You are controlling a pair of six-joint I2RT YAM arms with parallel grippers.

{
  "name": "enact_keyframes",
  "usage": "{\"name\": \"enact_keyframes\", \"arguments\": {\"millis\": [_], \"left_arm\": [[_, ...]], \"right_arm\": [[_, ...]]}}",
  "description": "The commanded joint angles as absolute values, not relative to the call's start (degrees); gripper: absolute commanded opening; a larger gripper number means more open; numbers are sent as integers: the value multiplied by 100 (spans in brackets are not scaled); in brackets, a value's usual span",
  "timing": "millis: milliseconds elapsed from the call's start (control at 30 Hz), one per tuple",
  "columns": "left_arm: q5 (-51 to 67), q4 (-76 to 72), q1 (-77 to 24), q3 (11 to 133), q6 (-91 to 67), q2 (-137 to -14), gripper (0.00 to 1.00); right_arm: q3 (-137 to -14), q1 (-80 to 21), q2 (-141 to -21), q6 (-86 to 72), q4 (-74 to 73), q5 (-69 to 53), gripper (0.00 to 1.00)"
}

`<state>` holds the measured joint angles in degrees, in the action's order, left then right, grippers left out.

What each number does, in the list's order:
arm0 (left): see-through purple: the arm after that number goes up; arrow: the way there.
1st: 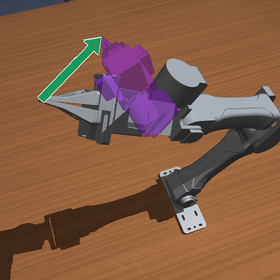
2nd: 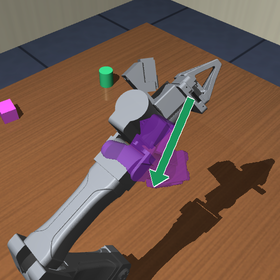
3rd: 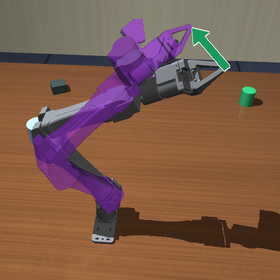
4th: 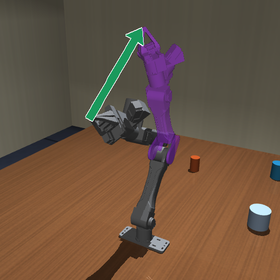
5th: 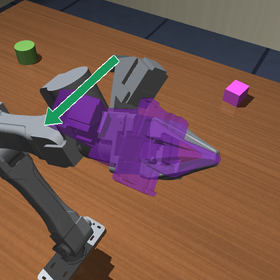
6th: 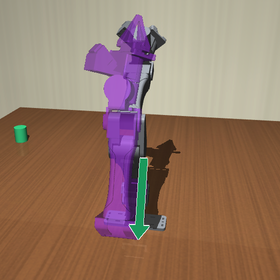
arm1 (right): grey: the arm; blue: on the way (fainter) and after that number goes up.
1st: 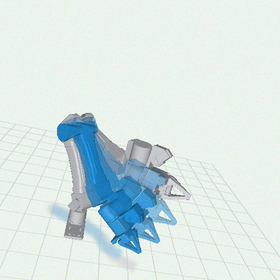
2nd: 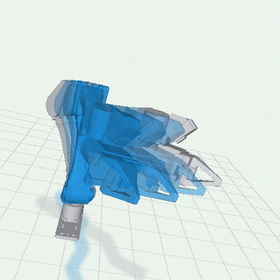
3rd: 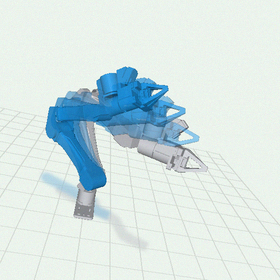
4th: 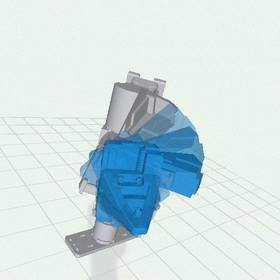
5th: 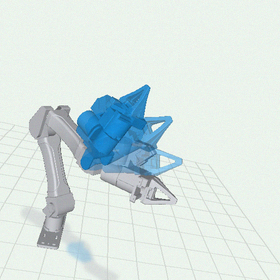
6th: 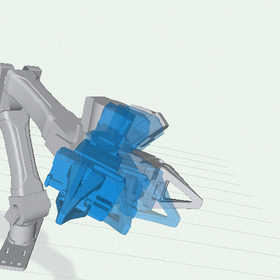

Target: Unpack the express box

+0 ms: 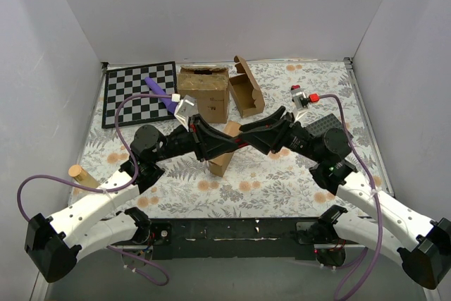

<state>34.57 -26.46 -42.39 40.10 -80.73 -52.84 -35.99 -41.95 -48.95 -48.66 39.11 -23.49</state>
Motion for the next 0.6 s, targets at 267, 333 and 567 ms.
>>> {"name": "enact_keyframes", "arguments": {"millis": [267,333,567], "left_arm": [[3674,-2540,-4245,4219,-7901,-5238,0],[3665,-2514,-4245,4219,-7901,-5247,0],[3393,-1847,-4254,4429,-7718,-5317,42]], "right_arm": [[-4113,-4157,-4992,-4544,3472,-3041,32],[-4131,-4157,-4975,-4518,3402,-3059,22],[-4324,-4122,-4861,-4193,2744,-3138,1]]}}
